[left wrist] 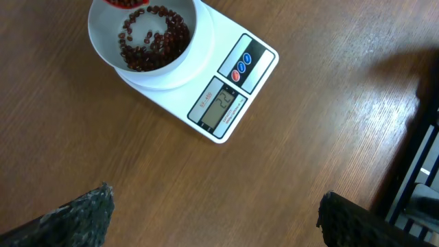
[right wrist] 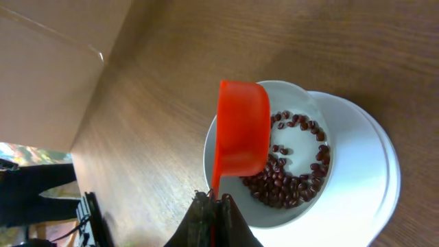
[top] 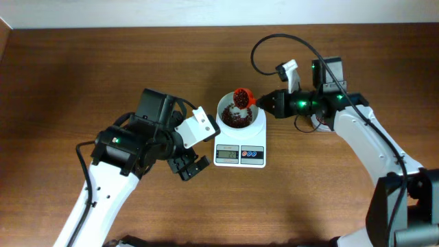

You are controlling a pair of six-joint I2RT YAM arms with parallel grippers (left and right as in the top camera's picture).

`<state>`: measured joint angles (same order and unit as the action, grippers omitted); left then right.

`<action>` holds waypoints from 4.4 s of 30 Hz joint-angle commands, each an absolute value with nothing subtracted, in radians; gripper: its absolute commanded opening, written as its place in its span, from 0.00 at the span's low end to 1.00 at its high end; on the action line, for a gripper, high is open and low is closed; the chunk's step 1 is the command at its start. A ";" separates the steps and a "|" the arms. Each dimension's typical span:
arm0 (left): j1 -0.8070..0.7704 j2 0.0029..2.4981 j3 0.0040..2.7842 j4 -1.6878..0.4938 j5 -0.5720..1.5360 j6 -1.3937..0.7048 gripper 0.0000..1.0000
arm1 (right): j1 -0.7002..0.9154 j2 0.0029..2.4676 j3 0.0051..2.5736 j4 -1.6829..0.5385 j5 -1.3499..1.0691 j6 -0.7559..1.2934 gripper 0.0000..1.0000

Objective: Scoop and weigh 50g on scale

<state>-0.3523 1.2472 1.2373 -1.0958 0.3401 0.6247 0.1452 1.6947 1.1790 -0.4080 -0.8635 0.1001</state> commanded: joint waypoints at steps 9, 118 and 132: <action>-0.350 1.232 1.246 -1.094 0.351 0.622 0.99 | 0.150 1.645 1.182 -0.444 -0.779 0.019 0.04; -0.350 1.232 1.246 -1.094 0.351 0.622 0.99 | 0.231 1.566 1.191 -0.562 -0.575 0.051 0.04; -0.350 1.232 1.246 -1.094 0.351 0.622 0.99 | 0.231 1.566 1.191 -0.550 -0.626 0.008 0.04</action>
<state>-0.3523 1.2472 1.2373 -1.0958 0.3401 0.6247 0.2245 1.5826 1.1809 -0.5499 -0.6281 -0.0025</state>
